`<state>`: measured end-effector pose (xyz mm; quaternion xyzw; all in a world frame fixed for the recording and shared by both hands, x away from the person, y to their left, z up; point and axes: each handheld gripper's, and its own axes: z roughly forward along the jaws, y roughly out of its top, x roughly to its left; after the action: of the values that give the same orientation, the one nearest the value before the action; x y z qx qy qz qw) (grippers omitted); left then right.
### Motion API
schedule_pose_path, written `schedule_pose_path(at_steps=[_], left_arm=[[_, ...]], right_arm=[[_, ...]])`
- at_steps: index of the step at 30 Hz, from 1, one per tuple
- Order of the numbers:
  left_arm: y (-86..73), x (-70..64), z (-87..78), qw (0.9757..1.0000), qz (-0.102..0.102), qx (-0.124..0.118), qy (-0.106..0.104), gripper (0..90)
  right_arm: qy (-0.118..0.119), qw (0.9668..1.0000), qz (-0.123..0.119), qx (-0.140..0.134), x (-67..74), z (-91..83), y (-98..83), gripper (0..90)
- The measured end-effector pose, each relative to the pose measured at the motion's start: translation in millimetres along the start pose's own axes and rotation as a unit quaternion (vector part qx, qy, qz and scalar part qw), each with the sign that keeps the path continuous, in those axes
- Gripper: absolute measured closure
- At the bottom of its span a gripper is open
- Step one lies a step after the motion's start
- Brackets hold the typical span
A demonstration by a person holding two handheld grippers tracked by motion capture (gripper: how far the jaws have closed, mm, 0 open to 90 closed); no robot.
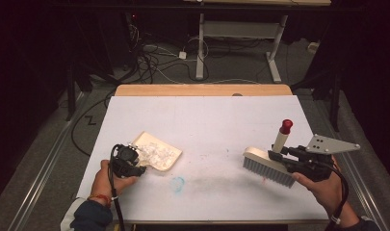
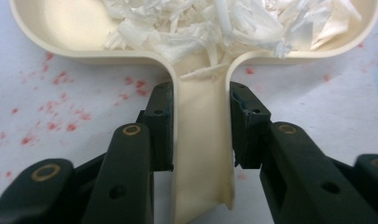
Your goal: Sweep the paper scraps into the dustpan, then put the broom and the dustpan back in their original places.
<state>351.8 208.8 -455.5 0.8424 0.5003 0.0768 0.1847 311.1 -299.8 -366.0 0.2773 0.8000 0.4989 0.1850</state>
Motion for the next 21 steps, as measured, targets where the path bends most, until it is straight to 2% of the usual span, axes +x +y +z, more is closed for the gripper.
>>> schedule_pose_path(at_steps=[6,11,16,21], left_arm=[[-4.4,8.3,-0.8,0.9996,-0.026,-0.01,0.007,63.5],[-6.9,16.0,-0.4,0.9984,-0.05,-0.024,0.01,63.4],[-4.1,14.9,2.7,0.9972,-0.065,-0.033,0.018,63.2],[-6.8,10.4,2.6,0.9954,-0.082,-0.05,0.006,55.7]], right_arm=[[0.035,0.9992,0.006,0.021,0.1,-5.6,-6.4,71.2],[0.068,0.9963,0.012,0.05,-3.6,-3.2,-12.0,71.2],[0.073,0.994,0.02,0.079,-14.4,7.0,-16.6,71.1],[0.066,0.9935,0.03,0.088,-29.1,18.6,-15.5,70.6]])
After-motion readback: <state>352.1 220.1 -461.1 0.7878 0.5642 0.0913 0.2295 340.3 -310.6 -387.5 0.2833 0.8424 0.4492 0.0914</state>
